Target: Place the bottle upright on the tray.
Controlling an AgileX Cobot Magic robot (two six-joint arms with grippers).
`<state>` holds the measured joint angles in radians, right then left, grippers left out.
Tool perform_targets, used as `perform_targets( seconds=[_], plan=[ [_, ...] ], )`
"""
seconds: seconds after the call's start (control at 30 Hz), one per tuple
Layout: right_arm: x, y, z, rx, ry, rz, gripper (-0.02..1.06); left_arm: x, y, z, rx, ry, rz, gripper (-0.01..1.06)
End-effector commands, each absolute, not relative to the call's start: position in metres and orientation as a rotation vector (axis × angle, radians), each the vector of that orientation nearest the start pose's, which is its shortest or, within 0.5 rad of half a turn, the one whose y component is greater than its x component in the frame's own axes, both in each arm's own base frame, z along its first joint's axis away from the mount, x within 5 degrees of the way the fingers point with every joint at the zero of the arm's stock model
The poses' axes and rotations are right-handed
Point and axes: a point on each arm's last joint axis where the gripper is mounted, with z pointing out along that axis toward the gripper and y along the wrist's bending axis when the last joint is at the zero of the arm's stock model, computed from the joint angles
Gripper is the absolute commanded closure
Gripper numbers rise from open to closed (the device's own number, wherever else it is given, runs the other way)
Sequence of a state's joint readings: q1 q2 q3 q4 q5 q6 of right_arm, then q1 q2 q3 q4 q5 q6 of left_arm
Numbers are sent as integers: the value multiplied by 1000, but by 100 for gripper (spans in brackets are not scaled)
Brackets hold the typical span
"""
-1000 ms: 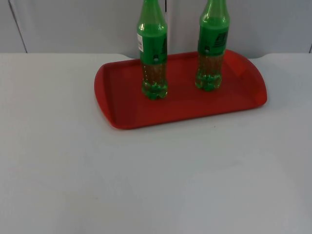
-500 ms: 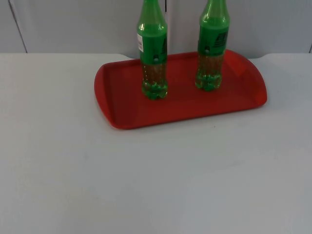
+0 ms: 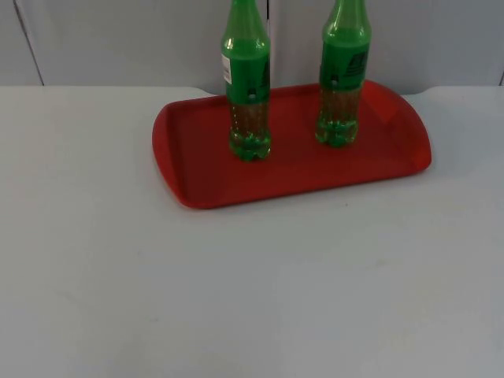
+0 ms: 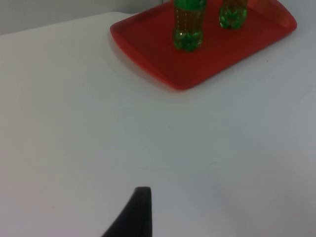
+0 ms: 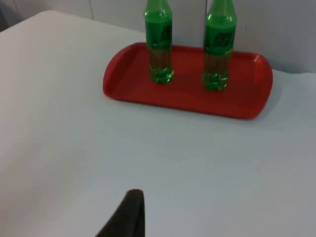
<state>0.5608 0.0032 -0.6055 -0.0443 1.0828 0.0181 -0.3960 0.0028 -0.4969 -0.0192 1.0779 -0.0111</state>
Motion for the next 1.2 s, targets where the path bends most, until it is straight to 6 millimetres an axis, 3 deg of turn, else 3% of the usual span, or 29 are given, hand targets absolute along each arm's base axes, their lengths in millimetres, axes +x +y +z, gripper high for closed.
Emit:
perform_targets(
  seconds=[0.0, 0.2, 1.17],
  plan=[
    [-12, -10, 297, -552, 1924, 335, -1, -5, 1, 274, 393, 2038, -269, 0],
    [-5, -5, 280, -570, 1984, 323, -1, -5, 1, 274, 393, 2038, -269, 0],
    [-6, -5, 280, -567, 1983, 322, -1, -5, 1, 274, 393, 2038, -269, 0]
  ],
)
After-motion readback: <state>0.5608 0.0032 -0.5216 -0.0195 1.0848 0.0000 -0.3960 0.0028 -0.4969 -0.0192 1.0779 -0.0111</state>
